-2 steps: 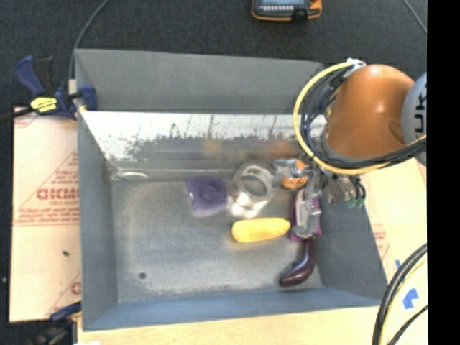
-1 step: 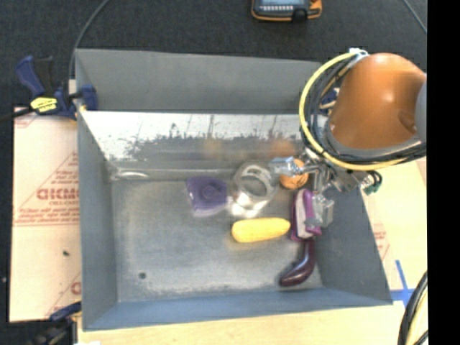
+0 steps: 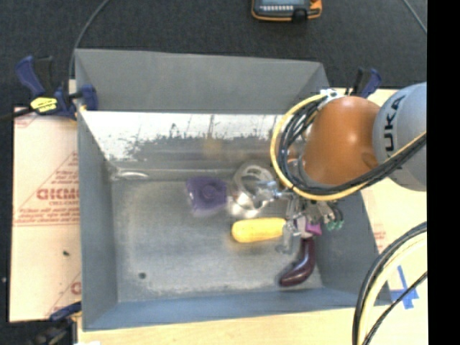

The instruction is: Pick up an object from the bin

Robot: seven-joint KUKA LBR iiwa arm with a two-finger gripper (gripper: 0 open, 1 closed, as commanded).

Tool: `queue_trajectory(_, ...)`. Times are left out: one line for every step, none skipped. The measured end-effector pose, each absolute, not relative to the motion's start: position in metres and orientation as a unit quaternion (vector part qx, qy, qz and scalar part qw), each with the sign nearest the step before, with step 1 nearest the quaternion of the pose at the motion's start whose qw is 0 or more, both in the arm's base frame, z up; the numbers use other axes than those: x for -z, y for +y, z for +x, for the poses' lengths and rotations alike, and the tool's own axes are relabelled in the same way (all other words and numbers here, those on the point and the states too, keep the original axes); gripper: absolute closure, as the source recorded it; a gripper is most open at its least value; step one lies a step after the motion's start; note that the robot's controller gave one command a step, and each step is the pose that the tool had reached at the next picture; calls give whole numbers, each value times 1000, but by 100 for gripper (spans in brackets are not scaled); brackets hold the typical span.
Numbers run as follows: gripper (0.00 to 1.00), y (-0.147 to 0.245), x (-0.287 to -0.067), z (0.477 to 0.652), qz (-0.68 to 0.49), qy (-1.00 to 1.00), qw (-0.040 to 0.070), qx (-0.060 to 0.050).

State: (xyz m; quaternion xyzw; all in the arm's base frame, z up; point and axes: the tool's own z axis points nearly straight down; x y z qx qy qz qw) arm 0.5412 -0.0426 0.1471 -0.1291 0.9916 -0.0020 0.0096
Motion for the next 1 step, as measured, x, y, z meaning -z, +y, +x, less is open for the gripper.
queue_trajectory(0, -55, -193, 602, -253, 967, 18, 8)
